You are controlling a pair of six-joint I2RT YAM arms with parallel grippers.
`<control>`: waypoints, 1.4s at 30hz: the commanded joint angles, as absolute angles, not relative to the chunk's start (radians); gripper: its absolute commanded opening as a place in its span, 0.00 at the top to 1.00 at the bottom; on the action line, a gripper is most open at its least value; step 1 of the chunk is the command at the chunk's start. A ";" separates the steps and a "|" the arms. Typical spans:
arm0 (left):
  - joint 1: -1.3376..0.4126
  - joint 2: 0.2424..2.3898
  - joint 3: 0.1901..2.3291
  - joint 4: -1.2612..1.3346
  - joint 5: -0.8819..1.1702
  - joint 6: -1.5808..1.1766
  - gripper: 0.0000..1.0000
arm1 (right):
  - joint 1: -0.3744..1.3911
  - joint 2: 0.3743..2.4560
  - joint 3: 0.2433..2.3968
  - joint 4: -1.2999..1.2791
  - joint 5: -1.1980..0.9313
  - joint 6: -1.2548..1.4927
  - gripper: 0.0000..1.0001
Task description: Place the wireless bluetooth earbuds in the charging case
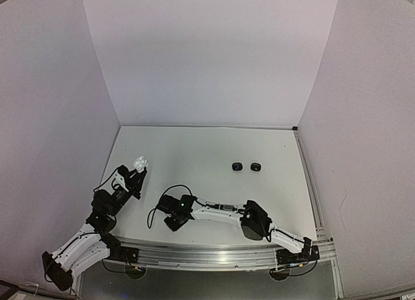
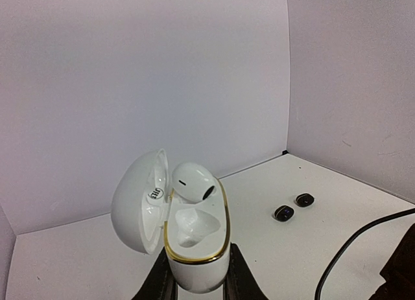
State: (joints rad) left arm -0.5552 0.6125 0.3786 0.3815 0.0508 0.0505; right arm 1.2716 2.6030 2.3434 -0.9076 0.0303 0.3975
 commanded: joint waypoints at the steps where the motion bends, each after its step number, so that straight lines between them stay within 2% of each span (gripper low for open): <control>1: -0.551 0.605 0.379 0.390 0.060 0.040 1.00 | 1.287 2.608 2.336 -0.937 0.050 0.379 0.74; 3: -0.550 0.604 0.378 0.390 0.060 0.040 1.00 | 1.288 2.607 2.338 -0.937 0.059 0.377 0.75; 7: -0.550 0.603 0.378 0.390 0.060 0.040 1.00 | 1.287 2.610 2.348 -0.937 0.077 0.369 0.83; 12: -0.550 0.600 0.376 0.388 0.065 0.038 1.00 | 1.287 2.617 2.358 -0.937 0.092 0.371 0.86; 17: -0.550 0.595 0.355 0.409 0.070 0.060 1.00 | 1.286 2.618 2.364 -0.935 0.094 0.383 1.00; 25: -0.551 0.591 0.289 0.518 0.060 0.134 1.00 | 1.241 2.507 2.372 -0.896 0.068 0.450 1.00; 33: -0.551 0.581 0.269 0.584 0.066 0.159 1.00 | 1.182 2.227 2.219 -0.561 0.050 0.529 1.00; 42: -0.552 0.573 0.243 0.629 0.077 0.169 1.00 | 1.166 2.081 2.098 -0.138 0.030 0.547 1.00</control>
State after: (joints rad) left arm -0.5552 0.5865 0.2528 0.5568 0.0602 0.1550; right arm 1.1569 2.1277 2.1434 -0.3993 0.0519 0.5227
